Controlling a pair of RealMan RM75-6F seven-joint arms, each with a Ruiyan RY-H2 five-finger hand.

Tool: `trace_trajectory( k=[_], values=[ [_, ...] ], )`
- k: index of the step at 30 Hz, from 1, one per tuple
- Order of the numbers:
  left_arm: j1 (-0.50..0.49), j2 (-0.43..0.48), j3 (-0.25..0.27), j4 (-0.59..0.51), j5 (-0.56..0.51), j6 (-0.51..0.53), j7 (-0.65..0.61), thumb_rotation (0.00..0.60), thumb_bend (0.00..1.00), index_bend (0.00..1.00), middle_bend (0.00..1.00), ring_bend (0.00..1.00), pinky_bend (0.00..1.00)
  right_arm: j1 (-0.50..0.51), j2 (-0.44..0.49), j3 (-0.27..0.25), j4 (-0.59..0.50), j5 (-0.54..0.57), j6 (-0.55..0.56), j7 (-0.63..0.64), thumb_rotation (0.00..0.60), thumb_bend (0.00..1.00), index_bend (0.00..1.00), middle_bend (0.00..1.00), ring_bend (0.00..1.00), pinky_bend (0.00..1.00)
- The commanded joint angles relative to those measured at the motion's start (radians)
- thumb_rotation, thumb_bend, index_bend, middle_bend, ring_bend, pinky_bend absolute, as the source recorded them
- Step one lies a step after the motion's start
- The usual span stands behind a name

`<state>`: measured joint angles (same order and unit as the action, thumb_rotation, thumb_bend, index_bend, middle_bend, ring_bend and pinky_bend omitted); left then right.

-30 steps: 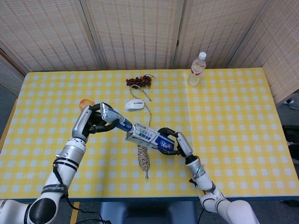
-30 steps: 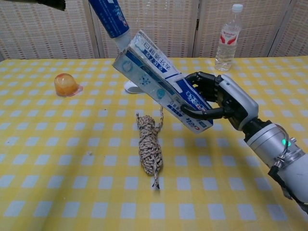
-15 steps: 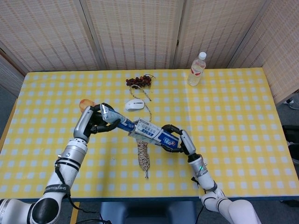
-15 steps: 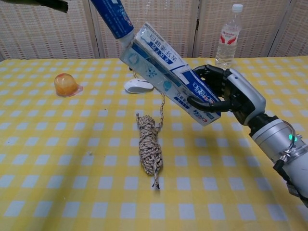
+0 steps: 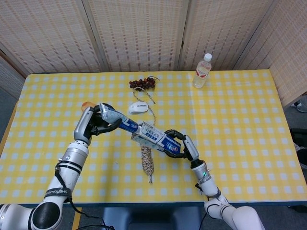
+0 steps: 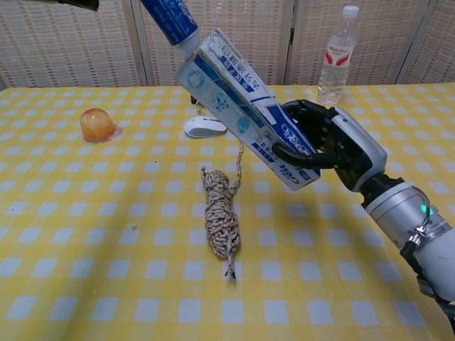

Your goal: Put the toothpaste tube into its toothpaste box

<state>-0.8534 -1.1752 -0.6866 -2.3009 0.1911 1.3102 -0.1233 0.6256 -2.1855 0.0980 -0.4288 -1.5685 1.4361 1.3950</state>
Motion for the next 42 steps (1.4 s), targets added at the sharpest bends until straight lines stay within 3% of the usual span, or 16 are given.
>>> trace_trajectory(
  k=[1, 13, 30, 32, 35, 37, 39, 42],
  values=[
    [0.005, 0.002, -0.004, -0.001, -0.003, -0.006, -0.006, 0.600, 0.47, 0.90, 1.00, 1.00, 1.00, 0.004, -0.001, 0.009, -0.001, 0.003, 0.011, 0.021, 0.600, 0.29, 0.49, 0.38, 0.44, 0.47],
    [-0.016, -0.032, 0.004, 0.005, -0.004, 0.027, 0.015, 0.600, 0.47, 0.90, 1.00, 1.00, 1.00, 0.017, 0.005, 0.028, -0.033, 0.012, 0.023, 0.097, 0.600, 0.29, 0.49, 0.38, 0.44, 0.47],
    [-0.060, -0.112, 0.046, 0.011, 0.009, 0.077, 0.085, 0.600, 0.47, 0.87, 1.00, 1.00, 1.00, 0.056, 0.015, 0.044, -0.130, 0.003, 0.033, 0.066, 0.600, 0.29, 0.49, 0.38, 0.44, 0.47],
    [-0.065, -0.124, 0.058, 0.009, 0.030, 0.082, 0.100, 0.600, 0.39, 0.72, 1.00, 1.00, 1.00, 0.057, 0.015, 0.047, -0.141, 0.005, 0.033, 0.064, 0.600, 0.29, 0.49, 0.38, 0.44, 0.47],
    [-0.058, -0.126, 0.066, 0.006, 0.055, 0.063, 0.102, 0.600, 0.23, 0.28, 1.00, 1.00, 1.00, 0.056, 0.016, 0.049, -0.153, 0.006, 0.034, 0.063, 0.600, 0.29, 0.49, 0.38, 0.45, 0.47],
    [-0.050, -0.122, 0.064, 0.006, 0.065, 0.046, 0.095, 0.600, 0.19, 0.10, 1.00, 1.00, 1.00, 0.054, 0.017, 0.051, -0.161, 0.007, 0.033, 0.065, 0.600, 0.29, 0.49, 0.38, 0.45, 0.47],
    [-0.041, -0.117, 0.063, 0.006, 0.079, 0.031, 0.089, 0.600, 0.16, 0.02, 1.00, 1.00, 1.00, 0.053, 0.019, 0.051, -0.168, 0.007, 0.034, 0.068, 0.600, 0.29, 0.49, 0.38, 0.45, 0.47],
    [-0.026, -0.116, 0.058, 0.004, 0.120, 0.019, 0.067, 0.600, 0.13, 0.00, 1.00, 1.00, 1.00, 0.050, 0.020, 0.051, -0.177, 0.007, 0.036, 0.069, 0.600, 0.29, 0.49, 0.38, 0.45, 0.47]
  ],
)
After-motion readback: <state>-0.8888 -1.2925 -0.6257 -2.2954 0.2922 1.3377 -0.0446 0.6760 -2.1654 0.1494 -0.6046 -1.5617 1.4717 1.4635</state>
